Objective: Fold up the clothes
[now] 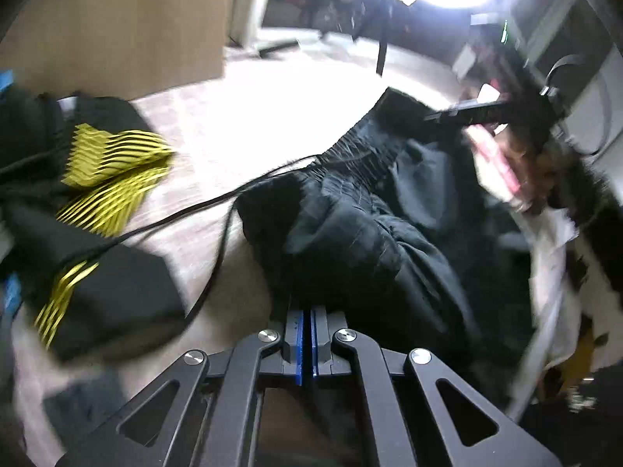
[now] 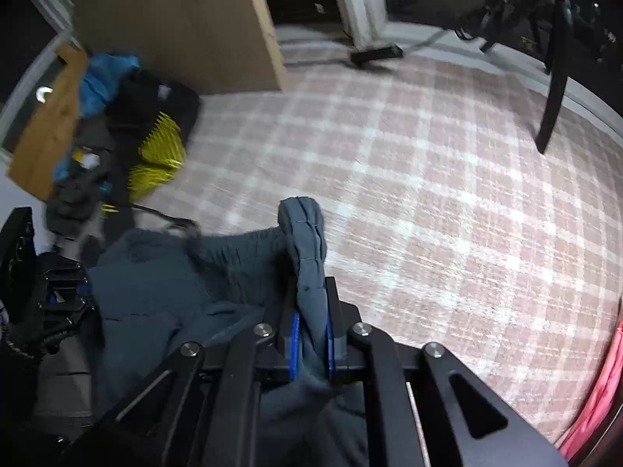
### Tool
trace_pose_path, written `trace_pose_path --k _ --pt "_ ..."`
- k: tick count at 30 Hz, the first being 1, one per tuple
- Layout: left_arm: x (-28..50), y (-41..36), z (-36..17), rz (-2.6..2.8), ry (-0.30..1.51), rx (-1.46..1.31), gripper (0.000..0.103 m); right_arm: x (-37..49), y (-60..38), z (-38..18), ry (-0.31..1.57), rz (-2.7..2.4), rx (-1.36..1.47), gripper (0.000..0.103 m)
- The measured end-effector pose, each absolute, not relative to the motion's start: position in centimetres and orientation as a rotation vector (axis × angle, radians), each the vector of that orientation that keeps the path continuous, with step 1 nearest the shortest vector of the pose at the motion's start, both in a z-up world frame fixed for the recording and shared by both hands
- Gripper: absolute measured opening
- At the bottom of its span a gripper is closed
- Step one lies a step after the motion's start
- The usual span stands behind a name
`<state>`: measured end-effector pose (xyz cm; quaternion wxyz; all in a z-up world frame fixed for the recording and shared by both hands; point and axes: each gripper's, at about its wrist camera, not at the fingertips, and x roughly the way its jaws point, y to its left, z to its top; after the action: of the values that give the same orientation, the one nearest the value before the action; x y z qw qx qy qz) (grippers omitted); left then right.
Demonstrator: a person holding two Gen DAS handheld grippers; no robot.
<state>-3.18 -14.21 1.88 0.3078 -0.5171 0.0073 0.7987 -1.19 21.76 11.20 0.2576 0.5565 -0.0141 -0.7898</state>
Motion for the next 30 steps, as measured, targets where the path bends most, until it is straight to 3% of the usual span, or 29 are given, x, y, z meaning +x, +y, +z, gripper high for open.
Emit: trace_pose_path --k 2,5,8,10,12,13,15,19,22,24,26,27,28,30 --pt "-2.1 -15.5 3.2 2.132 -0.005 -1.352 0.002 -1.2 21.0 11.7 -0.002 -2.150 1.454 0.009" --pt "-3.4 -14.1 2.2 2.136 0.044 -1.366 0.006 -2.1 18.2 10.2 0.217 -2.214 1.476 0.010" --pt "-4.7 -12.6 1.1 2.139 0.094 -1.379 0.002 -3.3 16.2 7.5 0.464 -2.225 1.564 0.020" --pt "-5.6 -11.7 0.4 2.141 0.127 -1.388 0.003 -3.5 17.4 8.2 0.428 -2.243 1.563 0.027" --pt "-6.4 -10.7 -0.3 2.143 0.160 -1.397 0.012 -3.2 18.3 9.4 0.397 -2.277 1.553 0.038" --pt "-6.9 -10.2 -0.7 2.144 0.177 -1.401 0.024 -3.1 18.8 10.1 0.382 -2.293 1.547 0.039" --pt "-7.7 -9.2 -1.4 2.145 0.210 -1.409 0.037 -2.5 19.2 11.3 0.348 -2.281 1.529 0.039" --pt "-9.4 -7.3 -2.8 2.146 0.278 -1.425 0.038 -1.9 18.0 11.7 0.372 -2.251 1.529 0.048" --pt "-10.2 -7.2 -3.0 2.154 0.276 -1.428 0.039 -2.8 16.8 10.1 0.412 -2.243 1.570 0.049" --pt "-10.2 -8.2 -2.4 2.165 0.229 -1.422 0.031 -3.8 16.1 8.2 0.455 -2.240 1.609 0.049" --pt "-10.3 -9.2 -1.9 2.176 0.181 -1.415 0.000 -4.2 15.9 7.2 0.445 -2.231 1.597 0.049" --pt "-10.3 -9.7 -1.6 2.181 0.158 -1.412 0.000 -4.2 16.0 7.3 0.410 -2.233 1.575 0.038" --pt "-10.4 -10.2 -1.4 2.185 0.134 -1.408 0.000 -4.3 16.2 7.5 0.366 -2.230 1.562 0.011" --pt "-10.4 -11.3 -0.8 2.195 0.086 -1.401 0.000 -4.4 17.2 8.1 0.266 -2.230 1.556 0.010"
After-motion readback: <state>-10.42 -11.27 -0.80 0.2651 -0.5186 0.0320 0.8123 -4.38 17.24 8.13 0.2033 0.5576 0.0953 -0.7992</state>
